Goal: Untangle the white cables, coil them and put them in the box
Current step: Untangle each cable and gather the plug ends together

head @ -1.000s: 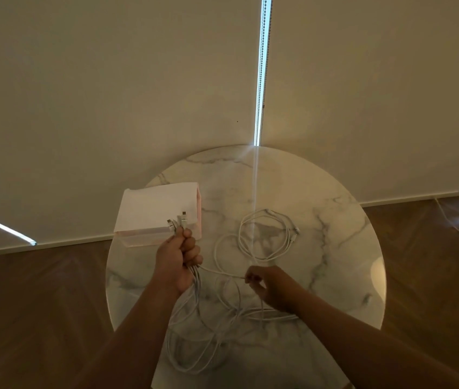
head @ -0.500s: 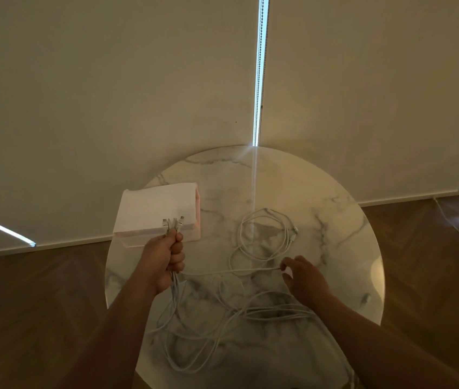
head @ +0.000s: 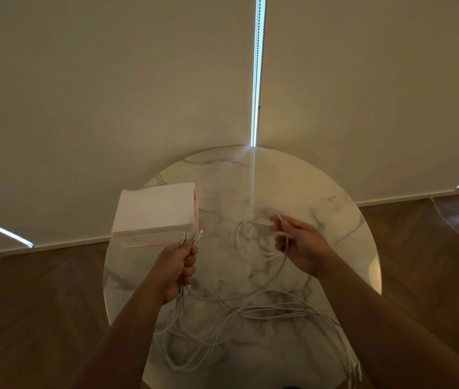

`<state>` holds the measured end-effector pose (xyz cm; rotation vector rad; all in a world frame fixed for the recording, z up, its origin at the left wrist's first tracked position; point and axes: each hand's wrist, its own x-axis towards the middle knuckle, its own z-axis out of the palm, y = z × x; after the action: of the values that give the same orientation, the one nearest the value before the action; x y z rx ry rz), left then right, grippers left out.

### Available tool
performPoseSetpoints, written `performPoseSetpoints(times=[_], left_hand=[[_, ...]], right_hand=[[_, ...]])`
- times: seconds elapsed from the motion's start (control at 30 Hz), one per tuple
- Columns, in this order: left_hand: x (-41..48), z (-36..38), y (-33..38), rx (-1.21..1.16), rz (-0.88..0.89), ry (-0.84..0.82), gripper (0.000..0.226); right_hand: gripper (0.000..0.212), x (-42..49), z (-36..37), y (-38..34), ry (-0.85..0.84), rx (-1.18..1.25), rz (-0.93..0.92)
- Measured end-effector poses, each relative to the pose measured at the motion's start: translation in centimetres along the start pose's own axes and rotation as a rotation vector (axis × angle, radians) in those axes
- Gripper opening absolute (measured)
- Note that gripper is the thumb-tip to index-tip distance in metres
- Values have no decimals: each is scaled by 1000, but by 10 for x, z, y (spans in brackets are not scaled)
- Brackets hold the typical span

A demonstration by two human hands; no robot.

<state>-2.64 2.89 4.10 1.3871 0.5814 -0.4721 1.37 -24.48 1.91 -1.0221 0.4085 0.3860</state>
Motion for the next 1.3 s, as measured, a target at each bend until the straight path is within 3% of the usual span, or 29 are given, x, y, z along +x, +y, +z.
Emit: performPoseSetpoints(times=[0.13, 0.2, 0.37, 0.47, 0.57, 0.67, 0.83, 0.9, 1.03, 1.1, 1.3], left_hand=[[0, 2, -3, 9, 3, 11, 34], [1, 1, -2, 14, 6, 17, 34], [0, 2, -4, 25, 16, 9, 34], [-1, 1, -9, 20, 12, 4, 35], [0, 1, -10, 9, 12, 6, 35], [-1, 3, -9, 6, 18, -3, 35], [-3, 0, -7, -29, 18, -10, 35], [-3, -4, -7, -59, 15, -13, 35], [-2, -5, -8, -57, 7, -8, 36], [-1, -3, -10, -37, 7, -12, 36], [-2, 1, -8, -17, 14, -15, 35]], right_hand=[[26, -15, 20, -37, -277, 167, -185], [27, -13, 21, -40, -253, 154, -175], [33, -4, -2, -8, 41, -209, -128], [30, -10, -10, -11, -46, -33, -238], [25, -11, -20, -24, -79, 175, -215], [22, -7, -37, -12, 81, 112, -65], [20, -18, -86, 35, 610, -28, 139], [21, -24, -109, 44, 669, 41, 178], [33, -30, -115, 36, 450, -32, 213], [37, -29, -102, 25, 349, -28, 136], [24, -19, -57, -21, 126, 36, -129]])
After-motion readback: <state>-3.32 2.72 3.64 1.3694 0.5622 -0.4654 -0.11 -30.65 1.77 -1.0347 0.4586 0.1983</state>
